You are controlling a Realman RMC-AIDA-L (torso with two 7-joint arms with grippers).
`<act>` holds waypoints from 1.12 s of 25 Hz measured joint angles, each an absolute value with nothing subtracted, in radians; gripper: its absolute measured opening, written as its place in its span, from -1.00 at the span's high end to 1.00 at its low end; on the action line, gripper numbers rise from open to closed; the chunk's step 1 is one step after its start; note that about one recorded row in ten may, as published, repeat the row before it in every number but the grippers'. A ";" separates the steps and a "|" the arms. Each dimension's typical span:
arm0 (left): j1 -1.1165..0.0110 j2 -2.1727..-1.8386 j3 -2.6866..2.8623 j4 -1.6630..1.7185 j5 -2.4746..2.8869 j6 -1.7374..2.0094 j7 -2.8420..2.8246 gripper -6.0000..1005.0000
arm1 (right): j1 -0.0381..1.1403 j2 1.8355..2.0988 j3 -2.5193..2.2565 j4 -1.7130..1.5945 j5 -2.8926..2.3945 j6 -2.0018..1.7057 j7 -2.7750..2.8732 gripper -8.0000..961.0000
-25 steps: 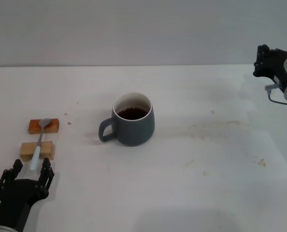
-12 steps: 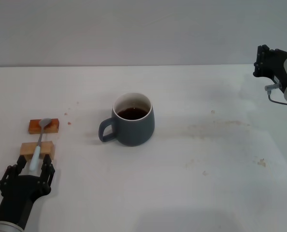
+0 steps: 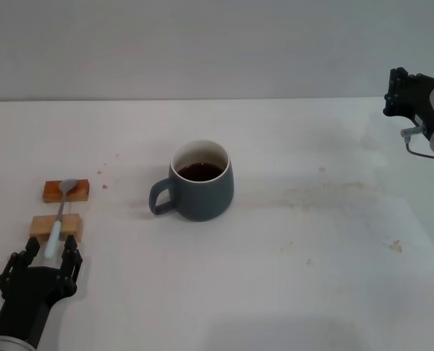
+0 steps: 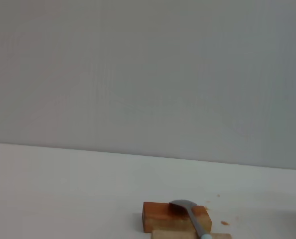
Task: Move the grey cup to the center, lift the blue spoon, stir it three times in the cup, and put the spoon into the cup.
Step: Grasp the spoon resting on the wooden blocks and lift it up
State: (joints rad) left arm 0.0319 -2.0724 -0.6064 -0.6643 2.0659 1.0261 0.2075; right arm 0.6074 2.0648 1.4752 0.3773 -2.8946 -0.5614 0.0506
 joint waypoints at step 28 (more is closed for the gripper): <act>0.035 -2.072 -0.594 -0.667 2.063 1.037 0.212 0.11 | 0.606 2.065 1.471 0.379 -2.895 -0.561 0.051 0.91</act>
